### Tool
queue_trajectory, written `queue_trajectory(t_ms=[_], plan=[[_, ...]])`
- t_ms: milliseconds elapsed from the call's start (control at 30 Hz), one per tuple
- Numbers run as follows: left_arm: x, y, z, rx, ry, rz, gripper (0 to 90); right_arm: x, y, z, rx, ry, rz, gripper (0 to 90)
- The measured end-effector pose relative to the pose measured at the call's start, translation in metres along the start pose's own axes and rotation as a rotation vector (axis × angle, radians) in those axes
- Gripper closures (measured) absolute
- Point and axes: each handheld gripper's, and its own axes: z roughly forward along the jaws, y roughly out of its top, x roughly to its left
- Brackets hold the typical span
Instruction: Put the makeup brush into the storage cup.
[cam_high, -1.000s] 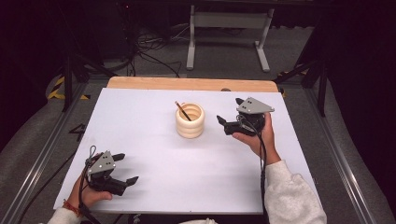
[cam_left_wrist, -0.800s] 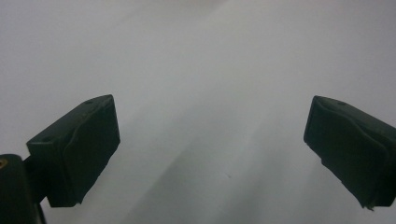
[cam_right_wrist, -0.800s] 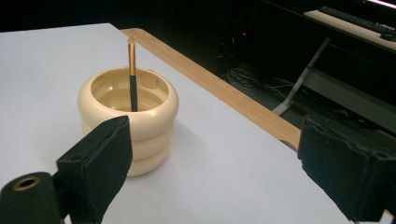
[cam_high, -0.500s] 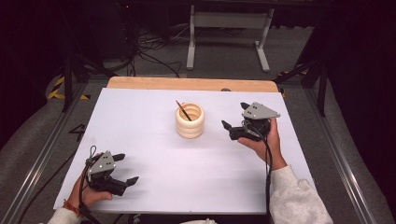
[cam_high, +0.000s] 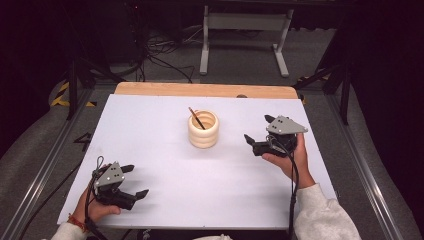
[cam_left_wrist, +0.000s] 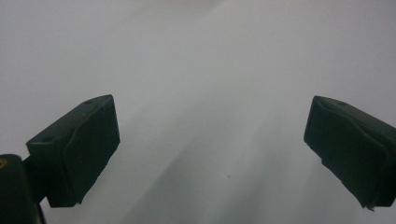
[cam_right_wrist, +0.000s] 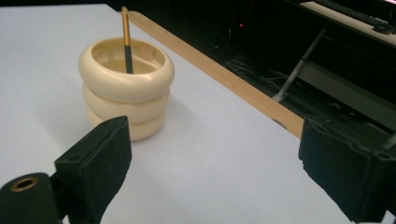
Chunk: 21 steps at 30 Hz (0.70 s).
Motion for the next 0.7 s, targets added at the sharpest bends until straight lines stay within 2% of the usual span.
queue_trajectory(t_ms=[233,700], plan=[[0.0,0.0,0.001,0.006,-0.004,0.004,4.1,0.003,-0.006,-0.007,0.012,-0.009,-0.024,10.1],[-0.001,0.0,0.001,0.003,-0.005,0.009,4.0,-0.001,-0.02,-0.025,0.02,-0.035,-0.029,10.0]])
